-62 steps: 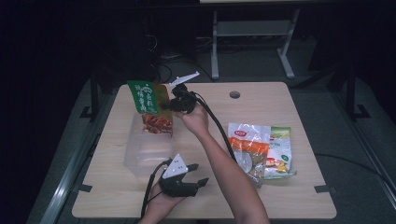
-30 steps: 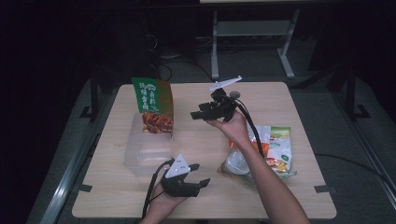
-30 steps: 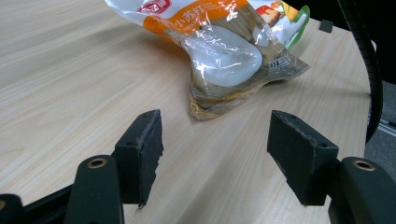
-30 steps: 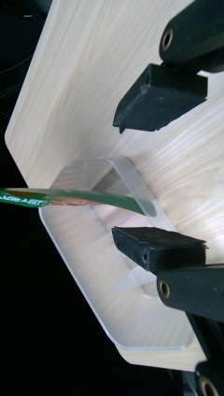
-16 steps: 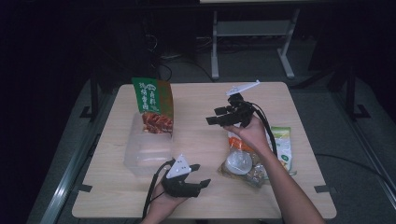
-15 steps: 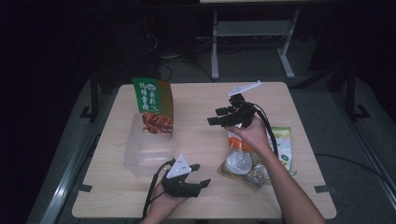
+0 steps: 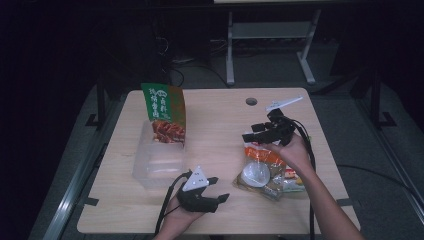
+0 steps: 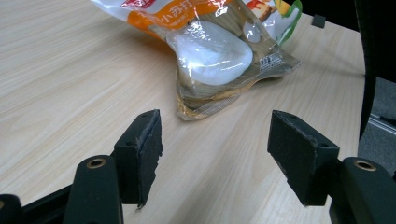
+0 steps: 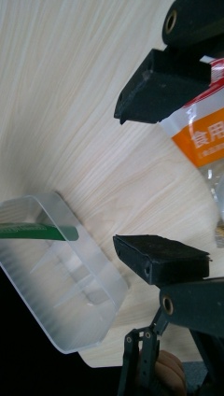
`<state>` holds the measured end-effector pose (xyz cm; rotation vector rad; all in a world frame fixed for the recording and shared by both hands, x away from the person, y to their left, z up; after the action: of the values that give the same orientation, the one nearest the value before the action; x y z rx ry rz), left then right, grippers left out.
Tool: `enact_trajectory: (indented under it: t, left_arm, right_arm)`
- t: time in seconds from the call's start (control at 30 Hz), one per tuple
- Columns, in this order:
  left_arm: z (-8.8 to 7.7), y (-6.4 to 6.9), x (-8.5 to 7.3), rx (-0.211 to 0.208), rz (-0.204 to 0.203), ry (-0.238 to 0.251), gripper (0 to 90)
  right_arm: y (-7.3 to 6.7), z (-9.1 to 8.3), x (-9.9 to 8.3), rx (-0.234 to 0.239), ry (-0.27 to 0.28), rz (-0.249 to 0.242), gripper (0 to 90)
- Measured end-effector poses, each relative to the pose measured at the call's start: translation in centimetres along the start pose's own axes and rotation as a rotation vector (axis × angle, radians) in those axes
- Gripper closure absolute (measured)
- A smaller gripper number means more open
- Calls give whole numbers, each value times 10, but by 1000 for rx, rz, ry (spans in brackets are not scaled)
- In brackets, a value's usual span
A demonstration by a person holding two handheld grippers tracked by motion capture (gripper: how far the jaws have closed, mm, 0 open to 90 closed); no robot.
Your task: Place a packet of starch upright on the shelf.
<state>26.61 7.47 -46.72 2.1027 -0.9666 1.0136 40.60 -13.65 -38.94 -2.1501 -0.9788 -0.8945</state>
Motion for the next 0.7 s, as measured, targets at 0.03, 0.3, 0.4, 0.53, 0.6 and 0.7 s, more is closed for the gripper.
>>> enact_trajectory:
  t: [0.03, 0.3, 0.4, 0.53, 0.6, 0.7]
  left_arm:
    - [1, 0, 0, -1, -4, -4, 344]
    - [9, 2, 3, -24, -17, -16, 341]
    - [14, 1, 5, -29, -36, -17, 341]
    - [19, 2, 5, -16, -39, -23, 330]
    - [21, 2, 5, -14, -32, -28, 329]
    - [26, 1, 6, -9, -31, -36, 329]
  right_arm:
    - [0, -3, -2, -5, 3, -1, 317]
    - [8, -25, -23, -36, -12, 29, 317]
    - [8, -32, -30, -51, -23, 31, 313]
    - [11, -44, -42, -77, -34, 40, 311]
    - [12, -48, -47, -82, -21, 35, 313]
    - [15, -51, -55, -87, -29, 50, 311]
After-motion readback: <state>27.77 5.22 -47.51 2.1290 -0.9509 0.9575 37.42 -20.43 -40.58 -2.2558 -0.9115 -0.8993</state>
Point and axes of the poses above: each handheld gripper's, and its own axes: z roughly forward along the jaws, x roughly out of its top, y roughly to its right, the point moved 5 cm from there along z, roughly forward along the jaws, and after that the axes turned 6 degrees about -z, right-handed, at the moved point
